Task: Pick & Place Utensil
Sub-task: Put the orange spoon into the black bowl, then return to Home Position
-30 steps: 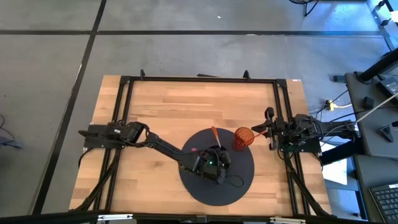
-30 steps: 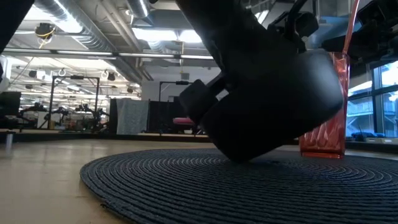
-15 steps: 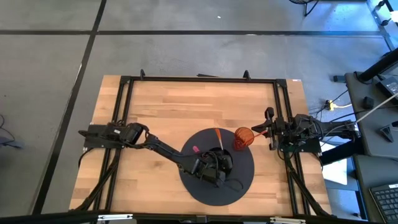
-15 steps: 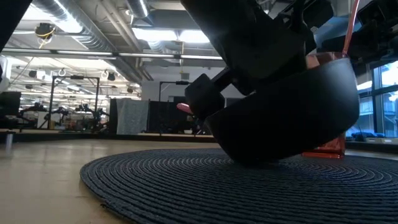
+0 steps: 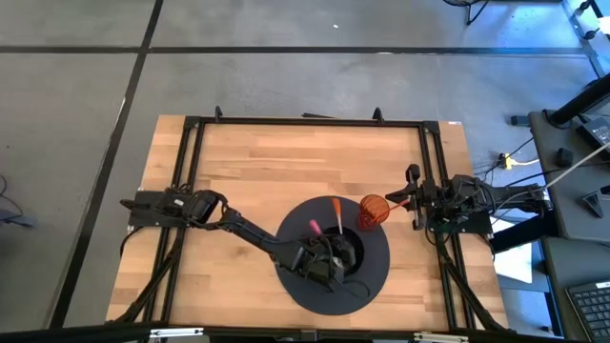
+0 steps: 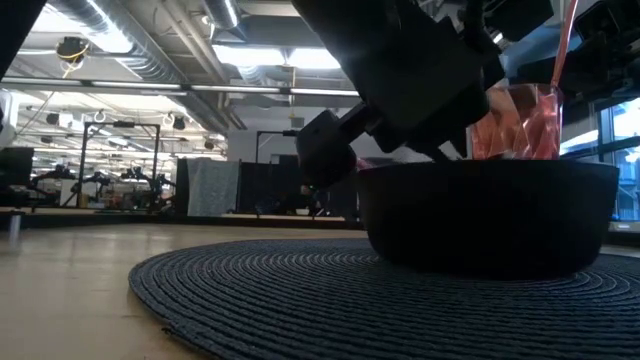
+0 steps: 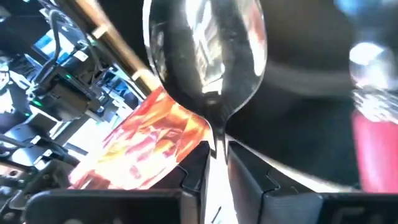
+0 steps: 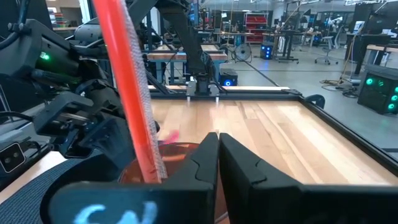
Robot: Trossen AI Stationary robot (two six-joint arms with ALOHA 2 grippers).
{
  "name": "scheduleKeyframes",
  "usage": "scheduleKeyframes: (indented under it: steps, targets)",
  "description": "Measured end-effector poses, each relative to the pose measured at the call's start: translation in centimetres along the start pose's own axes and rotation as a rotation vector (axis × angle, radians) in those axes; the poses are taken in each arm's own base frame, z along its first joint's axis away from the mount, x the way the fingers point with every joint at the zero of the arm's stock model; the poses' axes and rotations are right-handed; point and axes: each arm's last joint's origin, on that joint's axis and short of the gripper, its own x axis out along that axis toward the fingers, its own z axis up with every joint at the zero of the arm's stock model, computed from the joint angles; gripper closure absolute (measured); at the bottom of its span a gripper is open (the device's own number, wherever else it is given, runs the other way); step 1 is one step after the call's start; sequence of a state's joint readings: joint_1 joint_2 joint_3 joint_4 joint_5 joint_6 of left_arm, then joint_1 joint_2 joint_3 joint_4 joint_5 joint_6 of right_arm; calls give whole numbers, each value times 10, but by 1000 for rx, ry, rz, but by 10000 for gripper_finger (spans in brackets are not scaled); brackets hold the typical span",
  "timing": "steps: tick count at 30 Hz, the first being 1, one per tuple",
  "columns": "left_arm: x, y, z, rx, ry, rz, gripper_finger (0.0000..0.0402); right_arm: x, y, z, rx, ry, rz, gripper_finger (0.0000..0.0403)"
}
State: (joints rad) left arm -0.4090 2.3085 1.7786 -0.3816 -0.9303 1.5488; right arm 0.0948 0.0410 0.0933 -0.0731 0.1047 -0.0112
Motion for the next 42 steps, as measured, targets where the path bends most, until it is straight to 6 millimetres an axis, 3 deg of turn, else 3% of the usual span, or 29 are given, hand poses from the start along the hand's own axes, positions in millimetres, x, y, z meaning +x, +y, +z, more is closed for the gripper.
scheduleKeyframes:
  steps: [13, 18, 21, 25, 28, 31, 33, 37, 42]
  targets:
    - [-2, 5, 1, 16, 39, 38, 297, 0, 0, 0, 0, 0, 0, 387]
    - [-19, 21, -7, -82, 149, 83, 294, 0, 0, 0, 2, 0, 0, 387]
    - [-51, 37, -36, -261, 147, 104, 301, 0, 0, 0, 2, 1, 0, 387]
    - [-110, 46, -118, -728, -9, 47, 321, 0, 0, -1, 2, 8, 3, 387]
    - [-145, 39, -193, -1196, -218, -118, 348, 0, 0, -1, -3, 6, 1, 387]
    - [-164, 15, -246, -1516, -359, -252, 378, 0, 0, 1, -24, -12, -2, 391]
    - [-172, -4, -260, -1594, -431, -246, 394, 0, 0, 3, -30, -30, -11, 397]
    - [-190, -41, -276, -1701, -646, -53, 398, 0, -1, 4, -42, -46, -20, 399]
    - [-195, -99, -275, -1819, -827, 133, 398, 0, -1, 5, -66, -48, -35, 400]
